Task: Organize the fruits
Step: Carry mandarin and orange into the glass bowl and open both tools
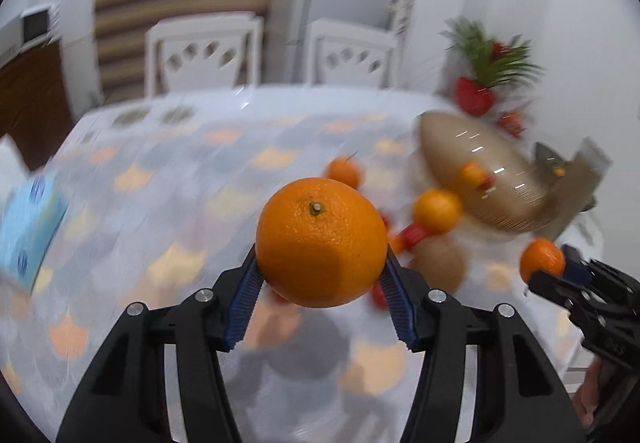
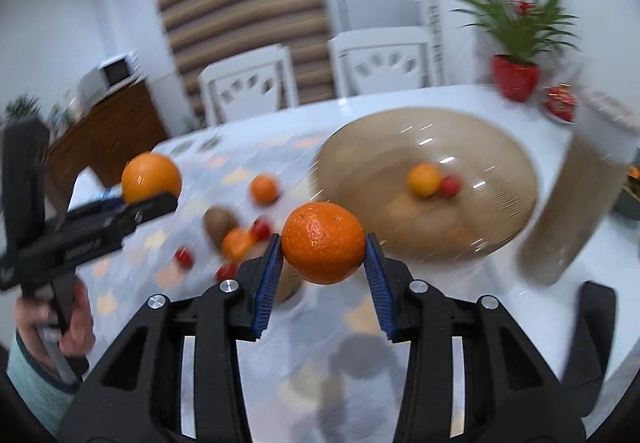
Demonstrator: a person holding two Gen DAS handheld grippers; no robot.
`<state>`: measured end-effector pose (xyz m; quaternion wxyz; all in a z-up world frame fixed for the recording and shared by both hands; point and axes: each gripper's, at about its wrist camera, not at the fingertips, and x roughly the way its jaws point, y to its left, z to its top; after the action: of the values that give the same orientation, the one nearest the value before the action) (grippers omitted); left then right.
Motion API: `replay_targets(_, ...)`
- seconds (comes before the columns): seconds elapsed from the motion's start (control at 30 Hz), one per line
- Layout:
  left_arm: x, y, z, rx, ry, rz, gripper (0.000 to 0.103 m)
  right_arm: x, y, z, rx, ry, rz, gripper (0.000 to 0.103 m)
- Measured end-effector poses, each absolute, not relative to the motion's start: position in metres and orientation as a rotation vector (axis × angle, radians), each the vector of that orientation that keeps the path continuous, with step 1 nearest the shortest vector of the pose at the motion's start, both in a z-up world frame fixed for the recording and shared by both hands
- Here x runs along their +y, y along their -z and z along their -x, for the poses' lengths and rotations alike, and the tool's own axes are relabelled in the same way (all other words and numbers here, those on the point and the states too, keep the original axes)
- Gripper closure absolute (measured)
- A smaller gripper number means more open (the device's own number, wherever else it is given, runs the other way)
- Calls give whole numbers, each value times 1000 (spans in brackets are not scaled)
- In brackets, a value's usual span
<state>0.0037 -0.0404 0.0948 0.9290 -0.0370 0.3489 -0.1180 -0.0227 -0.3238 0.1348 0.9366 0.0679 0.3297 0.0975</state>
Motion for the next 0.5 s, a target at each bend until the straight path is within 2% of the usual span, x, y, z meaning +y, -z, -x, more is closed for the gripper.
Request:
replay_targets(0.27,-134,-139,-39,677,474,46,48,-360,-133,-13,727,-71,-183,61)
replay_targets(0.5,-194,-122,-68,735,562,-5,48,-373,-106,-28,813,-55,-229,61)
